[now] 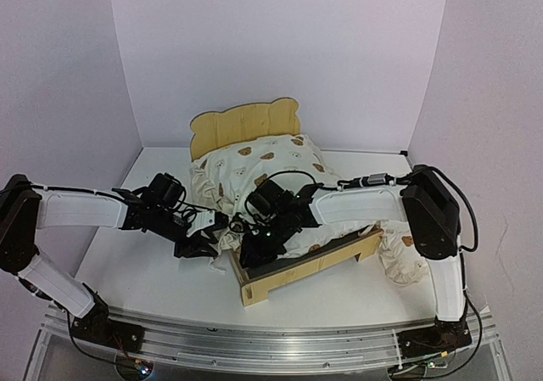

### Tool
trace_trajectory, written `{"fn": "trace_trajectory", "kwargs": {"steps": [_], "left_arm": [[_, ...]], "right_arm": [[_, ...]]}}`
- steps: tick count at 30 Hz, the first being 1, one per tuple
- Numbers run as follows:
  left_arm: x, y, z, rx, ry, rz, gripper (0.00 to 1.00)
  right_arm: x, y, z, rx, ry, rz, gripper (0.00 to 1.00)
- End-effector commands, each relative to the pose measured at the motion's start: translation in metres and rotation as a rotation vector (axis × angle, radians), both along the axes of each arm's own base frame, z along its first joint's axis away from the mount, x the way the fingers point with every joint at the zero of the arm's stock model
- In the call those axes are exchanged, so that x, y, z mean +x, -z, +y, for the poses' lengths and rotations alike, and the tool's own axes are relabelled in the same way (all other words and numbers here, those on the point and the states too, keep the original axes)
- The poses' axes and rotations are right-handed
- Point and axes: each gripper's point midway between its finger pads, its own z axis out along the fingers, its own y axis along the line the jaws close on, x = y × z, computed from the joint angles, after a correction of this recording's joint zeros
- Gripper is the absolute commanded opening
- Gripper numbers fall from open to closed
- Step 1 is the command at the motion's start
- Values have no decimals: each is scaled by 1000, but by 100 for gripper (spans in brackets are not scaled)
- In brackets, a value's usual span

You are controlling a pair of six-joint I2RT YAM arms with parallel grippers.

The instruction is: Set up the pet bed

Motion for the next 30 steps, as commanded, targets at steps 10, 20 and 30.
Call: {"fn": "trace_trajectory", "kwargs": {"steps": [10,20,30], "left_arm": [[-19,-54,-8,-129,212,-98,52],[7,-76,-26,-185,128,-59,52],[44,-105,-25,-286,-55,-7,52]], "right_arm": [[-23,-102,-55,-17,-65,-82,50],[40,-101,-205,-233,604,-24,59],[37,-81,-321,-599,974,-82,61]]}}
